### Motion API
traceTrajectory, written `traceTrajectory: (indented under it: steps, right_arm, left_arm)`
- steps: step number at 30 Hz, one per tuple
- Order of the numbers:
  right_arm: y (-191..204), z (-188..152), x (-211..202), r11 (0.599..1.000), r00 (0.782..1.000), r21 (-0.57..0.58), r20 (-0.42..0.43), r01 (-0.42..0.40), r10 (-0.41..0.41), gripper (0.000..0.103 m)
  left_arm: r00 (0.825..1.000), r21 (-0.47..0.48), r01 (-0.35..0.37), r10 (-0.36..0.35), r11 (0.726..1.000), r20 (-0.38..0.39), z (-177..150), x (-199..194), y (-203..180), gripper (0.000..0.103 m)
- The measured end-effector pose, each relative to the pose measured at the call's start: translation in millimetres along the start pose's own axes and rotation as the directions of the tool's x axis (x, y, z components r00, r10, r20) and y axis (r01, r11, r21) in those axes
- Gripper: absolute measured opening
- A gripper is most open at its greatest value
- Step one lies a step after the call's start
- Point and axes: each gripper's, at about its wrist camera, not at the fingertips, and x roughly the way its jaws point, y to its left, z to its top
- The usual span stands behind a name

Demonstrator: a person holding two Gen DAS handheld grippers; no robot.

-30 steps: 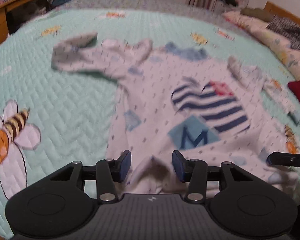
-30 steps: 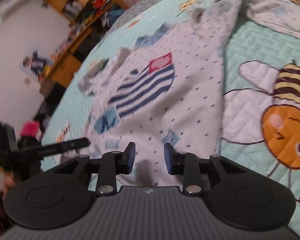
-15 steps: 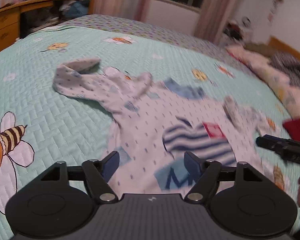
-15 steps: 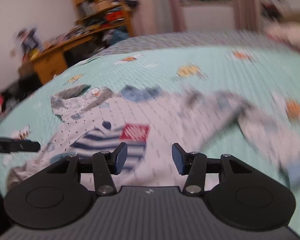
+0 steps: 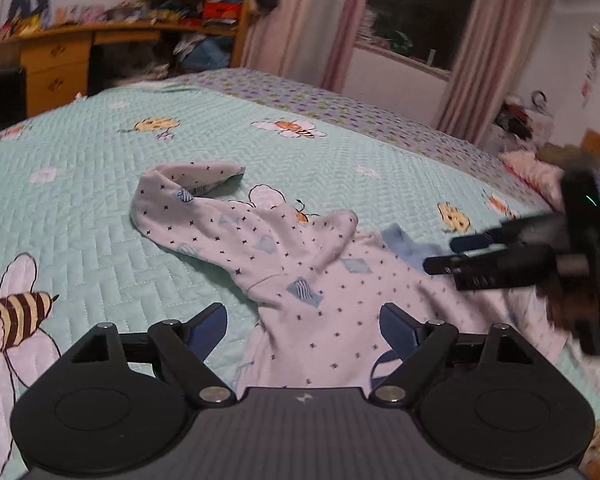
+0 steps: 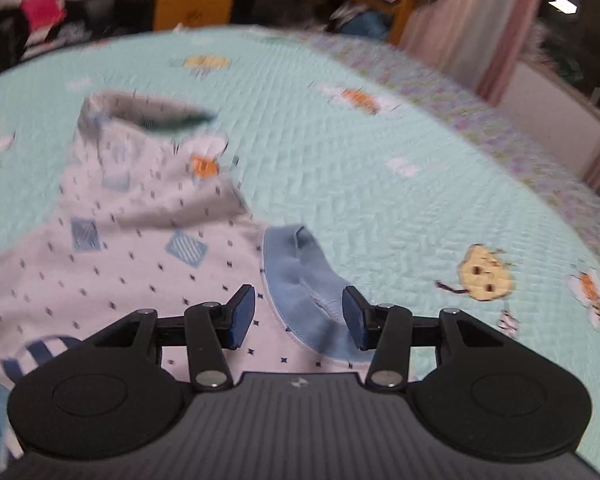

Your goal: Fold clothes

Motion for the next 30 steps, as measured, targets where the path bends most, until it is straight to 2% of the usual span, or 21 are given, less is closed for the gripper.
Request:
traceTrajectory:
  steps: [5, 8, 10, 20, 25, 29, 30]
  right_arm:
    - [-7.1, 2.3, 27.5, 0.996, 0.995, -0.082, -0.093, -0.03, 0.023, 0.048]
    - [-14.2, 6.0, 30.4, 0.993, 0.989, -0.068, -0.117, -0.096, 0.087, 0.047]
    - [-16.0, 9.5, 32.2, 0.987, 0.982, -0.074, -0.139, -0.14, 0.129, 0.04]
    - [-17.6, 17.1, 33.9, 0.96, 0.949, -0.13, -0.23, -0.248, 0.215, 0.039]
    - [-24.3, 26.6, 45.6, 0.943, 0.909, -0.093, -0.311, -0.321, 0.279, 0.039]
    - [-27.3, 32.9, 47.9, 0.934, 0.885, -0.093, -0.363, -0.346, 0.292, 0.039]
    - [-27.9, 33.1, 48.2, 0.928, 0.872, -0.08, -0.379, -0.365, 0.31, 0.039]
  left_arm:
    - [0.997, 0.058, 0.056, -0.059, 0.997, 0.048, -5.9, -4.5, -1.2, 0.087]
    - [0.993, 0.085, 0.084, -0.09, 0.993, 0.076, -8.2, -10.2, -2.6, 0.091]
    - [0.991, 0.096, 0.094, -0.102, 0.991, 0.086, -8.9, -12.3, -3.7, 0.093]
    - [0.991, 0.101, 0.113, -0.119, 0.988, 0.056, -14.0, -5.8, 1.1, 0.094]
    - [0.991, 0.105, 0.116, -0.122, 0.988, 0.058, -15.0, -6.5, 1.3, 0.094]
    - [0.991, 0.106, 0.118, -0.124, 0.987, 0.05, -15.8, -4.8, 2.0, 0.094]
    - [0.991, 0.106, 0.119, -0.124, 0.987, 0.048, -15.8, -4.3, 2.4, 0.094]
